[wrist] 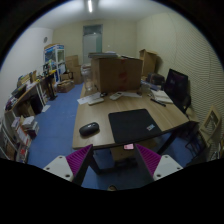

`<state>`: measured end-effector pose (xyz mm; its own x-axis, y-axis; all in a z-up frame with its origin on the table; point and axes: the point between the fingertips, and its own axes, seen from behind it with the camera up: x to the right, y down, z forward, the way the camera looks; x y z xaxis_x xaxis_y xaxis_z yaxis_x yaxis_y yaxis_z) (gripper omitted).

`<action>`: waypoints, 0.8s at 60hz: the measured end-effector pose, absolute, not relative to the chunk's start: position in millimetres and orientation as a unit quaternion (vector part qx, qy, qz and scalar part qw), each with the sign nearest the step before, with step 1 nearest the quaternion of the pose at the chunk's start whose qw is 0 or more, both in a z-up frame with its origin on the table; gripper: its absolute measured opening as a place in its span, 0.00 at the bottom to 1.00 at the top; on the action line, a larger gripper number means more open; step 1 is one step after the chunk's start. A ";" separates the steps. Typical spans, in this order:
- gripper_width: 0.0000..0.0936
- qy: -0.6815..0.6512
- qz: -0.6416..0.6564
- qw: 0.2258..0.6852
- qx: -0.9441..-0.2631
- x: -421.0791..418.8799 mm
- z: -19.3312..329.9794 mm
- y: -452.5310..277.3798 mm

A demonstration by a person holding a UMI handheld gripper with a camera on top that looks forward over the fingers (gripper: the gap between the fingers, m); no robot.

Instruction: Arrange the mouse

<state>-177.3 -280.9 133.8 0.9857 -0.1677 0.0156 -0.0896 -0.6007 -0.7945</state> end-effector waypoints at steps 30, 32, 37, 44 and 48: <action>0.89 -0.013 0.038 0.430 -0.902 -273.6 21.4 -160.1; 0.89 -0.017 0.049 0.421 -0.905 -279.3 11.3 -155.0; 0.88 -0.023 0.068 0.410 -0.909 -287.7 -6.8 -141.7; 0.89 -0.030 0.066 0.415 -0.907 -289.1 -13.3 -116.1; 0.89 -0.030 0.072 0.416 -0.906 -293.6 -12.3 -100.8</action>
<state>-293.6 -100.8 -12.3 0.9877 0.1142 -0.1063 -0.0062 -0.6520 -0.7582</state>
